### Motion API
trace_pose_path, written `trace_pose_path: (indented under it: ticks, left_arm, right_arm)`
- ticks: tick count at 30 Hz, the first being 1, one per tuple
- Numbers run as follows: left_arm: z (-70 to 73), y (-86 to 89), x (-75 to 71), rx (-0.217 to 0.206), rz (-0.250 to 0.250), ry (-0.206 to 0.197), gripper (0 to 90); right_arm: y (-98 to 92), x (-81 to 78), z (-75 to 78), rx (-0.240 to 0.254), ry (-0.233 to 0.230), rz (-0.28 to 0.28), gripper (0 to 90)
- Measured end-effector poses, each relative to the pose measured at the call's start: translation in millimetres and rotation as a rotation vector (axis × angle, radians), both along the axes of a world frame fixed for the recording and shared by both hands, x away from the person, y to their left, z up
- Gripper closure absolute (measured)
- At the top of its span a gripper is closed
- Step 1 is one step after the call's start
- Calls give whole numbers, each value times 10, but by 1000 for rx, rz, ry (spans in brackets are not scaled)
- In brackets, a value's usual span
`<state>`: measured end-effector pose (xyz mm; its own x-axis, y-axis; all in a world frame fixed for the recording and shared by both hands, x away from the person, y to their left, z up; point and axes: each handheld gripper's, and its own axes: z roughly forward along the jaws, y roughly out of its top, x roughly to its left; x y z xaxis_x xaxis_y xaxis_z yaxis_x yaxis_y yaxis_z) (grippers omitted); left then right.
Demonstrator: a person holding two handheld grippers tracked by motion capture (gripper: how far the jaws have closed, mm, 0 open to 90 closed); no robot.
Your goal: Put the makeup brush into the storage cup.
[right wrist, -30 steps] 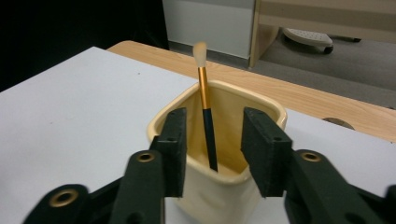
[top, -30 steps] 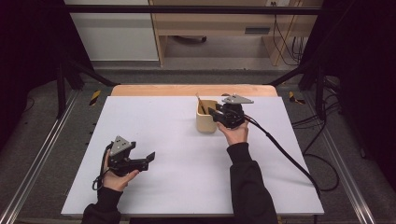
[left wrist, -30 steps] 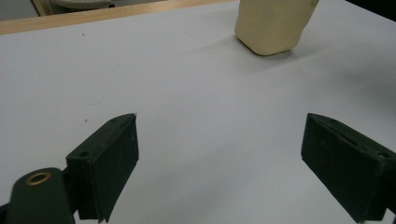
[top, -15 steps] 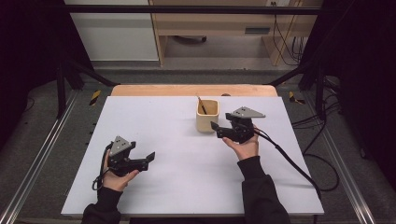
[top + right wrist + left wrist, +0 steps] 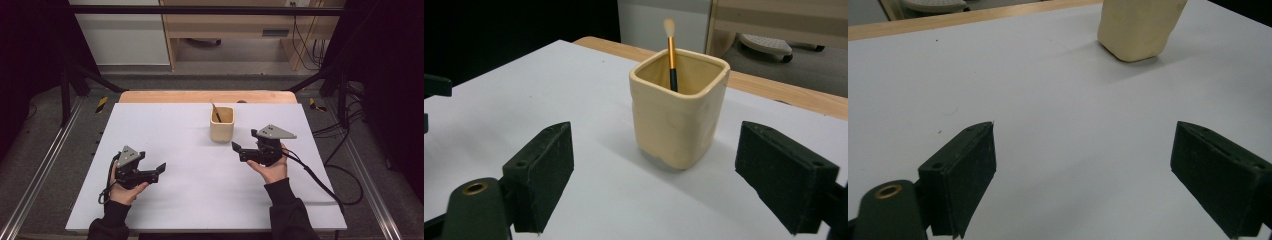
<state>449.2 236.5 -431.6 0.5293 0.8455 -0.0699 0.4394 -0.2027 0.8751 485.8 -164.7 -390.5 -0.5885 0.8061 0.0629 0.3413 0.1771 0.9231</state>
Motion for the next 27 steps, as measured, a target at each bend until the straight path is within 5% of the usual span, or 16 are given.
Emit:
trace_pose_path:
  ticks: [27]
  left_arm:
    - [-4, 39, -16, 8, -13, -16, 98]
  right_arm:
    - [-504, -316, -312, -23, 58, -45, 56]
